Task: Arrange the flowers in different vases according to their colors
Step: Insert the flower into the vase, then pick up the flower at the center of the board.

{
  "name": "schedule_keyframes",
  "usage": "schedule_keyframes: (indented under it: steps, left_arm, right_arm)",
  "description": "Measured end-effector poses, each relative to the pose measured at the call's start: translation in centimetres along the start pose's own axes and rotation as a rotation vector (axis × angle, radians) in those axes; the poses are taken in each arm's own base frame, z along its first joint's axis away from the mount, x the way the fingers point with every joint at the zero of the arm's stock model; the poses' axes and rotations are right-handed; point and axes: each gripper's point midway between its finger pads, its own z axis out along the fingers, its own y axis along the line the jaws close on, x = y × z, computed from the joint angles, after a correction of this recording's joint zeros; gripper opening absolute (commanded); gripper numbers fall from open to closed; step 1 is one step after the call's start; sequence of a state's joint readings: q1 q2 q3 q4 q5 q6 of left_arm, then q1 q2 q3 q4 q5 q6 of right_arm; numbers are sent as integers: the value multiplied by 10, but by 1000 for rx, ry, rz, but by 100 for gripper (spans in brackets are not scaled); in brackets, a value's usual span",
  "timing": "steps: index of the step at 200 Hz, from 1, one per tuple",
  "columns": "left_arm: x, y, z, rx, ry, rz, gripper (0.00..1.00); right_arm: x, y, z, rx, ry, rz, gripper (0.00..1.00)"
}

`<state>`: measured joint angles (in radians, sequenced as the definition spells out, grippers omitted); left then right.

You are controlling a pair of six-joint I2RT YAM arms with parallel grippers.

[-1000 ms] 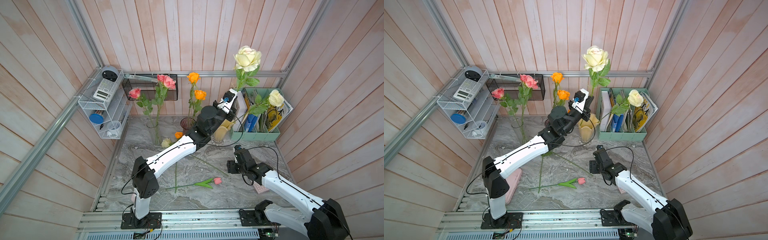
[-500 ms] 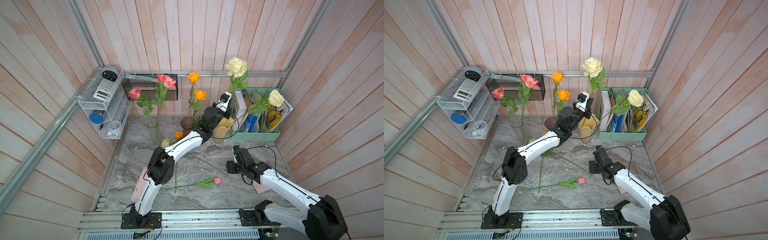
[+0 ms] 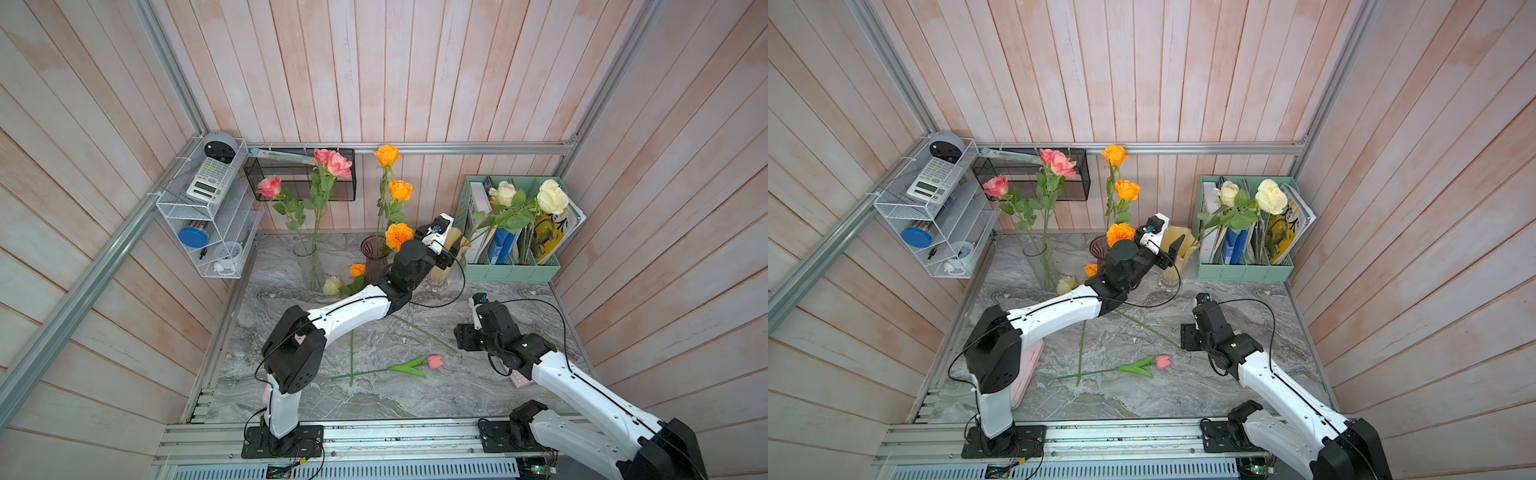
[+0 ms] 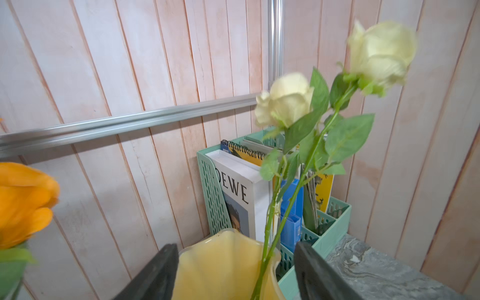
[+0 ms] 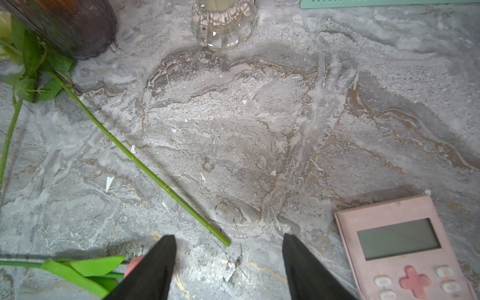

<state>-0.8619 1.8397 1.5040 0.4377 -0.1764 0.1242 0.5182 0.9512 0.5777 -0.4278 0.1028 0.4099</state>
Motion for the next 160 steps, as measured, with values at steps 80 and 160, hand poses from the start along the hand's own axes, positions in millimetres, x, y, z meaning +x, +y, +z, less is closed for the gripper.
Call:
schedule_keyframes:
  steps: [80,160]
  left_arm:
    - [-8,-4,-173,153,349,84,80]
    - [215,-28,-264,302,1234,182,73]
  right_arm:
    - [10,5,1,-44,29,14,72]
    - [11,18,0,-108,56,6,72]
